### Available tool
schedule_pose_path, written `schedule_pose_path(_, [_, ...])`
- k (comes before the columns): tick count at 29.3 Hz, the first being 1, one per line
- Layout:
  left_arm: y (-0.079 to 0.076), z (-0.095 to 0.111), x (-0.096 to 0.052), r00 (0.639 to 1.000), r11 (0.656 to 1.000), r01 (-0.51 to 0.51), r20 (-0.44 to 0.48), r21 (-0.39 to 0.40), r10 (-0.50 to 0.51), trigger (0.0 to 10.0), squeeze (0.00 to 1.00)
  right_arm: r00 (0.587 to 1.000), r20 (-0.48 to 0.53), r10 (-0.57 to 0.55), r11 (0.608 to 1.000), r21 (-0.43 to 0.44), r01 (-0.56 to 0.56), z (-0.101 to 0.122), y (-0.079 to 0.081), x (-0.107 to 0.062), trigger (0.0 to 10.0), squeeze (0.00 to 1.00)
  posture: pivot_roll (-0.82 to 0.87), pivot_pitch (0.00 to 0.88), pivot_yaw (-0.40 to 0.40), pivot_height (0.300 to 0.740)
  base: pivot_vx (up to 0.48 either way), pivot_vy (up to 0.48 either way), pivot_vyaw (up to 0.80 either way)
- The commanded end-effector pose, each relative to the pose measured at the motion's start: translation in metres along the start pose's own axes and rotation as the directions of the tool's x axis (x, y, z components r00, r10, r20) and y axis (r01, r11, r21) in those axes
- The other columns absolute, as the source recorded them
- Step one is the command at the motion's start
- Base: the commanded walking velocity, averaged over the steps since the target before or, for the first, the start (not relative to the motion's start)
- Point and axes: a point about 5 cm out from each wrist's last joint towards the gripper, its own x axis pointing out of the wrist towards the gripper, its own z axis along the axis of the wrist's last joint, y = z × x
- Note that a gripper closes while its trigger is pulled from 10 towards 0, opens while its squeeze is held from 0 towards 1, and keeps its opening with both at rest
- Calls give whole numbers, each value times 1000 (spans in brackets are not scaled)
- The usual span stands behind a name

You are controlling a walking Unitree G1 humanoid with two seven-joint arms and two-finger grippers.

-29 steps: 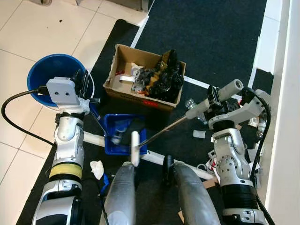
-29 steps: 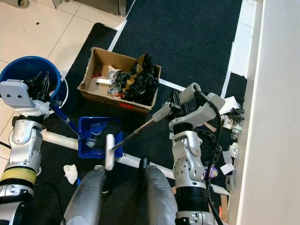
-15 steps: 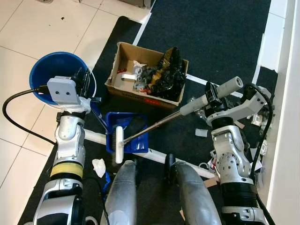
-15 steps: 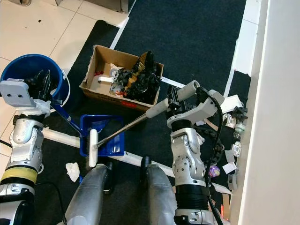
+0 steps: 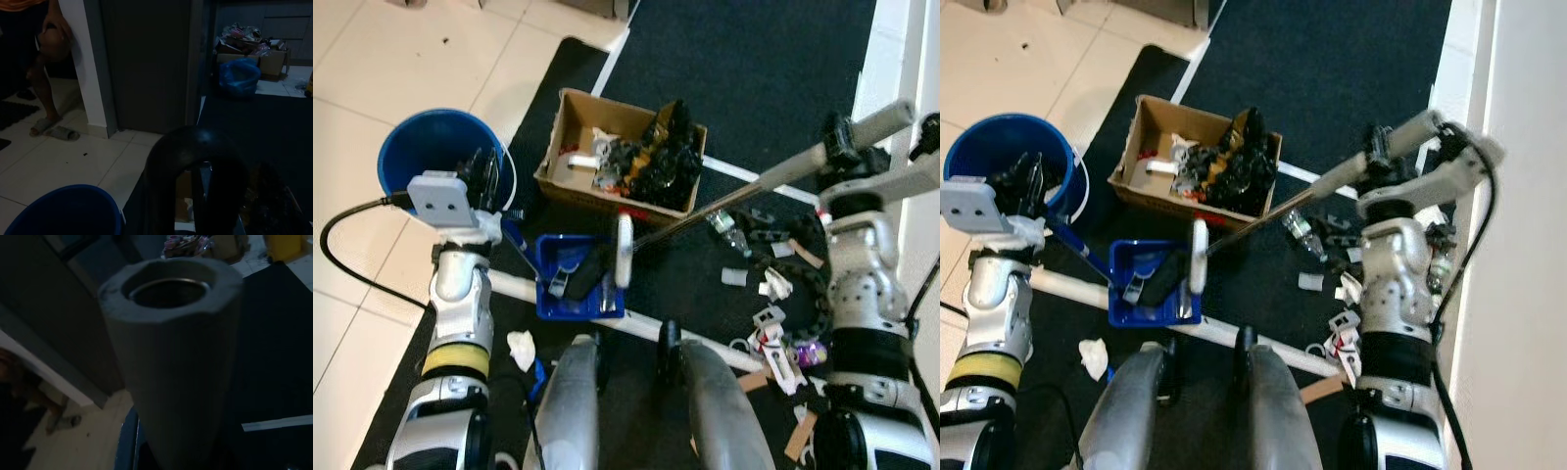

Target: Sweep floor

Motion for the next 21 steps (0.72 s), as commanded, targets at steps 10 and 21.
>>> schedule_pose_path(10, [-22,-27,-15,991,982,71,-102,-175,-90,10000,0,1000,14,-11,944,-329,15,25,-24,18,10000,0,35,221,-102,740,0,0,0])
schedule_pose_path(21, [-25,-27,-16,986,967,125,-83,-222,-147,10000,0,997,-70,-26,870,-493,-12,15,-35,22,10000,0,75,163,-85,740,0,0,0])
